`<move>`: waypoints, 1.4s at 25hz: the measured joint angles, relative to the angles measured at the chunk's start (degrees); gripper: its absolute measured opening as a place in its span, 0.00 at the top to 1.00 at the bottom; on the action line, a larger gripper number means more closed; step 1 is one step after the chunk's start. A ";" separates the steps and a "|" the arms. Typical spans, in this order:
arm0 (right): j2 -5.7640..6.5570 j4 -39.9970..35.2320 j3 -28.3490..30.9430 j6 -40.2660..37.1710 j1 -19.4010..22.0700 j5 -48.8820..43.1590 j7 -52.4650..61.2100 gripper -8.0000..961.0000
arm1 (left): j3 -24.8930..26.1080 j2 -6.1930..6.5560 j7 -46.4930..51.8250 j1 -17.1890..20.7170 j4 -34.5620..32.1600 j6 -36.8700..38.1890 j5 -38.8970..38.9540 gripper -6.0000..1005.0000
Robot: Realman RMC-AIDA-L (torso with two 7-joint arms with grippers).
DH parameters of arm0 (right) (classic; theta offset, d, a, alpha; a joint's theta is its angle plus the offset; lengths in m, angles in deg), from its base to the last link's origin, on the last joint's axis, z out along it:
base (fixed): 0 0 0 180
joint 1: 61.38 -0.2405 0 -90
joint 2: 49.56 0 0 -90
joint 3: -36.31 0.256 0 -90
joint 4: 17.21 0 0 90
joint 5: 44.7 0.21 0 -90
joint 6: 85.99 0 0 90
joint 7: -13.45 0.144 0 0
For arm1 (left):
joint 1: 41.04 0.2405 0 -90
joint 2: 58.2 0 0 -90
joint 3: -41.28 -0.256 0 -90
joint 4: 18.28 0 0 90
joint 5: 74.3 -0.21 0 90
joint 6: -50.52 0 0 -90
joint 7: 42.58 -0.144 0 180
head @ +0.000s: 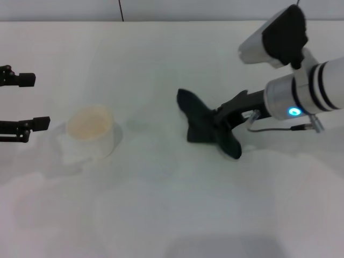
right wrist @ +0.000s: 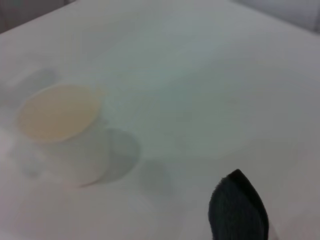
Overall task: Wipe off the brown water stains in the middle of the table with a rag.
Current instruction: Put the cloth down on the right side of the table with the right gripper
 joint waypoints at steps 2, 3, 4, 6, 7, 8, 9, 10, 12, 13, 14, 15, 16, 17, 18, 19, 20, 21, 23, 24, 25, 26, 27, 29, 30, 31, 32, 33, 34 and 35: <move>0.09 0.05 1.30 0.32 0.64 -0.65 -0.05 0.89 | 0.01 -0.01 -0.01 0.03 0.00 -0.05 0.00 0.14; 0.10 0.09 2.02 0.34 0.93 -0.94 -0.06 0.89 | 0.00 -0.04 -0.02 0.04 0.00 -0.11 0.00 0.14; 0.13 0.14 2.85 0.25 1.36 -1.29 -0.07 0.88 | 0.00 -0.07 -0.02 0.04 0.00 -0.20 0.01 0.14; 0.21 0.12 4.19 -0.20 2.36 -1.44 -0.13 0.88 | 0.00 -0.15 -0.02 0.05 0.00 -0.36 0.03 0.14; 0.27 0.09 4.71 -0.51 2.88 -1.47 -0.20 0.88 | 0.01 -0.17 -0.02 0.06 0.00 -0.40 0.05 0.14; 0.32 -0.21 5.26 -0.87 3.49 -1.46 -0.32 0.88 | 0.01 -0.18 -0.02 0.06 0.00 -0.42 0.07 0.14; 0.36 -0.52 5.96 -1.39 4.21 -1.48 -0.52 0.88 | 0.01 -0.18 -0.01 0.06 0.00 -0.45 0.09 0.14; 0.40 -0.98 6.70 -2.07 4.90 -1.47 -0.84 0.88 | 0.01 -0.19 0.00 0.06 0.00 -0.47 0.09 0.14; 0.45 -1.91 8.06 -3.60 6.41 -1.47 -1.43 0.87 | 0.00 -0.20 0.06 0.06 0.00 -0.49 0.11 0.14; 0.50 -2.55 8.84 -4.43 7.30 -1.47 -1.72 0.87 | 0.01 -0.20 0.10 0.06 0.00 -0.50 0.11 0.14; 0.52 -3.21 9.49 -5.21 8.15 -1.47 -2.01 0.87 | 0.01 -0.21 0.14 0.05 0.00 -0.53 0.11 0.14; 0.53 -3.69 9.90 -5.80 8.72 -1.47 -2.24 0.87 | 0.00 -0.25 0.17 0.03 0.00 -0.55 0.12 0.14; 0.54 -4.49 10.58 -6.56 9.76 -1.47 -2.71 0.87 | 0.00 -0.33 0.20 -0.01 0.00 -0.56 0.12 0.14; 0.55 -5.20 11.33 -7.30 10.73 -1.39 -3.23 0.87 | 0.00 -0.43 0.22 -0.05 0.00 -0.57 0.13 0.14; 0.55 -5.70 11.98 -7.82 11.44 -1.27 -3.67 0.87 | 0.00 -0.55 0.24 -0.07 0.00 -0.58 0.13 0.14; 0.55 -5.92 12.64 -8.62 11.86 -1.09 -4.08 0.86 | 0.00 -0.67 0.26 -0.09 -0.07 -0.57 0.13 0.14; 0.55 -6.11 13.29 -9.40 12.18 -0.90 -4.46 0.86 | 0.00 -0.81 0.29 -0.10 -0.24 -0.58 0.14 0.14; 0.55 -6.11 14.00 -10.49 12.35 -0.73 -4.81 0.86 | -0.01 -1.03 0.34 -0.08 -0.66 -0.58 0.14 0.14; 0.55 -6.02 14.99 -11.99 12.43 -0.67 -5.19 0.86 | 0.01 -1.53 0.45 0.11 -1.71 -0.58 0.16 0.14; 0.55 -5.96 15.13 -12.15 12.44 -0.67 -5.28 0.86 | 0.00 -1.71 0.46 0.17 -1.99 -0.58 0.16 0.14; 0.55 -5.92 15.28 -12.31 12.46 -0.67 -5.39 0.86 | 0.00 -1.86 0.47 0.25 -2.30 -0.58 0.18 0.14; 0.55 -5.92 15.33 -12.31 12.47 -0.66 -5.41 0.85 | 0.00 -1.92 0.50 0.29 -2.43 -0.57 0.18 0.14; 0.54 -6.03 15.34 -12.38 12.47 -0.66 -5.50 0.85 | 0.00 -1.94 0.59 0.29 -2.44 -0.57 0.18 0.14; 0.54 -6.55 15.26 -12.61 12.47 -0.40 -6.38 0.85 | 0.00 -2.05 0.88 0.31 -2.48 -0.57 0.18 0.14; 0.54 -6.79 15.21 -12.84 12.47 0.16 -7.16 0.85 | 0.00 -2.13 0.94 0.33 -2.49 -0.57 0.18 0.14; 0.55 -7.06 15.21 -13.11 12.47 1.26 -8.30 0.85 | 0.00 -2.21 0.96 0.35 -2.50 -0.57 0.18 0.14; 0.54 -7.14 15.26 -13.40 12.48 2.34 -9.24 0.85 | -0.01 -2.27 0.95 0.39 -2.50 -0.57 0.18 0.14; 0.54 -7.19 15.51 -13.70 12.53 3.91 -10.49 0.84 | 0.00 -2.29 0.95 0.44 -2.51 -0.57 0.19 0.14; 0.54 -7.20 15.79 -13.95 12.60 5.34 -11.62 0.84 | 0.00 -2.30 0.96 0.51 -2.52 -0.57 0.18 0.14; 0.54 -7.21 16.14 -14.15 12.71 6.57 -12.83 0.84 | 0.00 -2.30 0.96 0.55 -2.52 -0.57 0.18 0.14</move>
